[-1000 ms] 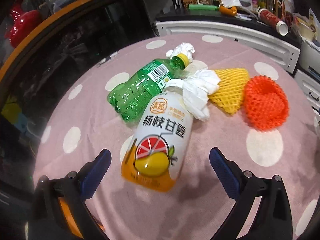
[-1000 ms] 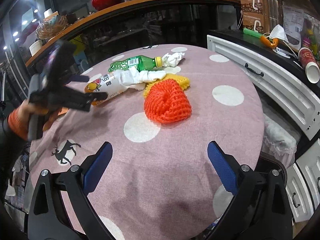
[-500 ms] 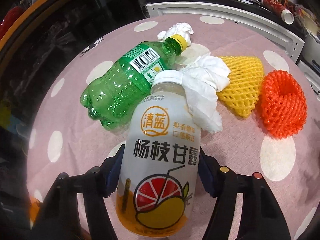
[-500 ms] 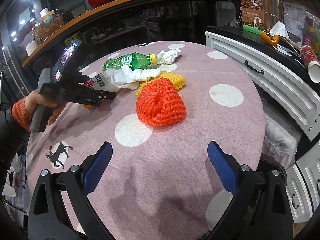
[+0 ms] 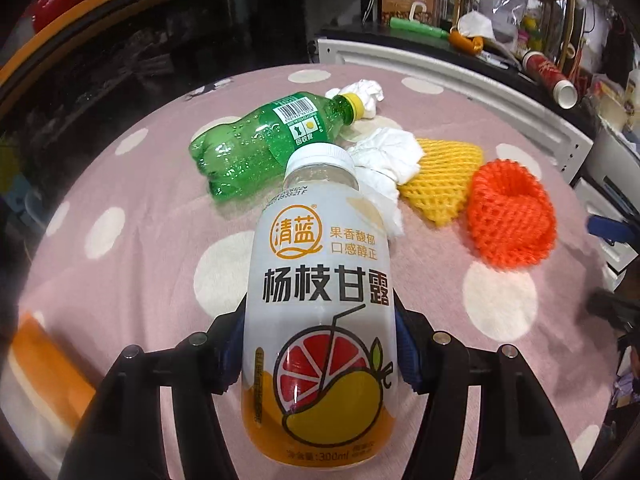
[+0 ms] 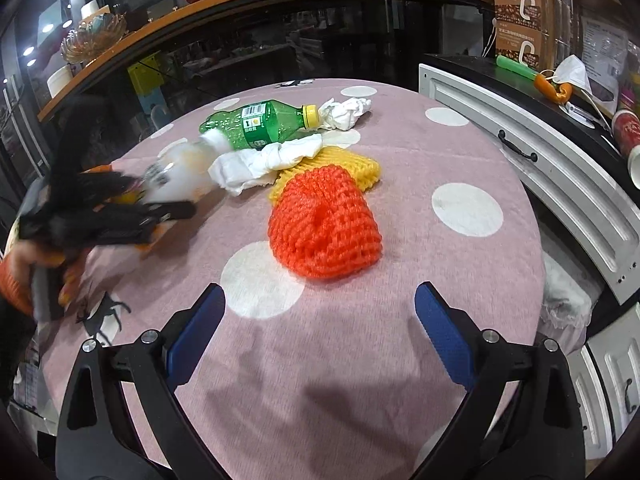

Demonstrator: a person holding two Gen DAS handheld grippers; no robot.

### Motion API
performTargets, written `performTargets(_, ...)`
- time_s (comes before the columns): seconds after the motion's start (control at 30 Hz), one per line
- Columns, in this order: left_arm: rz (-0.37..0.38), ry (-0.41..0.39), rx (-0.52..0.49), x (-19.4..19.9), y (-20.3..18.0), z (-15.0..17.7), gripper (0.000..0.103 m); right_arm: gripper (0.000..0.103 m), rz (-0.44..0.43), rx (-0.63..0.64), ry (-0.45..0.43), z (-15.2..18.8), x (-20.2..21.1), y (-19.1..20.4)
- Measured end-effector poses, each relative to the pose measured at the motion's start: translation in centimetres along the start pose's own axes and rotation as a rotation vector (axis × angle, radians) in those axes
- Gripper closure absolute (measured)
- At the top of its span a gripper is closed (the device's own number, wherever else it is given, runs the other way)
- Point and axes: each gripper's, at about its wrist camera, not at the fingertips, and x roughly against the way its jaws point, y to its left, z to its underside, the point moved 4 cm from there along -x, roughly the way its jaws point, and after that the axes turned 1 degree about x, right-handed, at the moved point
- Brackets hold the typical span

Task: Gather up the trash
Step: 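Grasp the orange foam net with the right tool while the left tool lifts the bottle, then carry the orange net into the bin and open the right tool while the left tool carries the bottle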

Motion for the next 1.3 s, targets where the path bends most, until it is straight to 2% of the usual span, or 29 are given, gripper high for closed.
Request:
performTargets(0.2, 0.008, -0.082, 0.024, 3.6, -0.7, 1.9, 0.043, 0.009, -0.003, 0.019, 0.036, -1.6, -2.5, 0.0)
performTargets(0.37, -0.016, -0.152, 0.022, 5.5, -1.6, 3.0, 0.043, 0.010, 0.006, 0.034, 0.082, -2.4, -4.9, 0.0)
performTargets(0.43, -0.027, -0.170, 0.010, 6.0, -2.1, 3.5, 0.043, 0.018, 0.021, 0.041, 0.095, -2.5, -5.6, -0.1)
performTargets(0.5, -0.025, -0.182, 0.004, 6.4, -2.7, 4.0, 0.043, 0.038, 0.031, 0.050, 0.121, -2.4, -6.2, 0.0)
performTargets(0.53, -0.019, -0.185, 0.005, 6.6, -2.7, 4.2, 0.043, 0.039, 0.049, 0.052, 0.135, -2.3, -6.5, 0.0)
performTargets(0.6, -0.005, -0.190, 0.018, 6.9, -2.9, 4.7, 0.043, 0.056, 0.040, 0.061, 0.131, -2.3, -6.2, 0.2)
performTargets(0.7, 0.019, -0.190, 0.047, 7.0, -3.0, 4.9, 0.043, 0.066, 0.056, 0.077, 0.123, -2.1, -5.5, 0.5)
performTargets(0.93, 0.047, -0.208, 0.102, 7.7, -3.5, 5.8, 0.043, 0.070, 0.074, 0.126, 0.040, -1.2, -2.0, 1.4)
performTargets(1.3, 0.072, -0.255, 0.101, 9.7, -6.8, 7.4, 0.043, 0.070, 0.051, 0.067, -0.053, 2.0, 4.6, 0.8)
